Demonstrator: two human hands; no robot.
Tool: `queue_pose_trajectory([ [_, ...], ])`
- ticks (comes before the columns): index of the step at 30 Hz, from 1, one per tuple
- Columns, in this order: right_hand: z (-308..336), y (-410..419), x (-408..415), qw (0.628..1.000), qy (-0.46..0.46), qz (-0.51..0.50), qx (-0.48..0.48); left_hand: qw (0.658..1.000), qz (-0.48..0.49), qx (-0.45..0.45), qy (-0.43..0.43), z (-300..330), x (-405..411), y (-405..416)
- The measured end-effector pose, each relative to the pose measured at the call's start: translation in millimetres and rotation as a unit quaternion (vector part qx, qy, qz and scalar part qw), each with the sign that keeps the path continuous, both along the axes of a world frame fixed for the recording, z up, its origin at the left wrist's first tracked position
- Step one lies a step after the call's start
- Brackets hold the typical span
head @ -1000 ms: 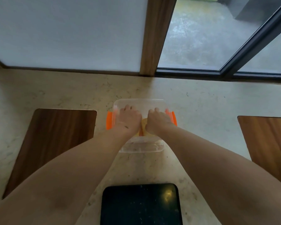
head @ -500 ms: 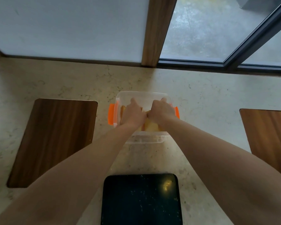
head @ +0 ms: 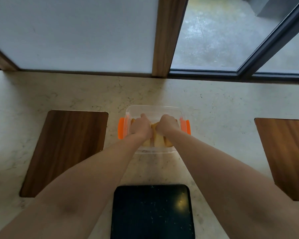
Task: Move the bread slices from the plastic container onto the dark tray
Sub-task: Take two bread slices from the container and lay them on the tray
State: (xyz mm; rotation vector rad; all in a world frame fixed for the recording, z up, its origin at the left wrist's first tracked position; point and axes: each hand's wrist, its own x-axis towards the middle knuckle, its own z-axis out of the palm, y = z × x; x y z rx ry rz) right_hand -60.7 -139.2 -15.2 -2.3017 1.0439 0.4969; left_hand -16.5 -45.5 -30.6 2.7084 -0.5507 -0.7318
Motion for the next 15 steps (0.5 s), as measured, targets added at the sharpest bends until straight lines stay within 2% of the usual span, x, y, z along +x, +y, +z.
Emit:
queue_pose_trajectory([
  [5, 25, -4, -11, 0.997, -0.068, -0.008, 0.018, 0.999, 0.018, -0.042, -0.027, 33, -11, 2],
  [9, 57, -12, -28, 0.987, -0.155, -0.028, 0.038, 0.985, 0.057, -0.127, -0.098, 66, -23, 9],
  [15, 102, -3, -81, 0.940, -0.308, -0.068, 0.134, 0.955, 0.084, -0.248, -0.143, 111, -58, 33],
])
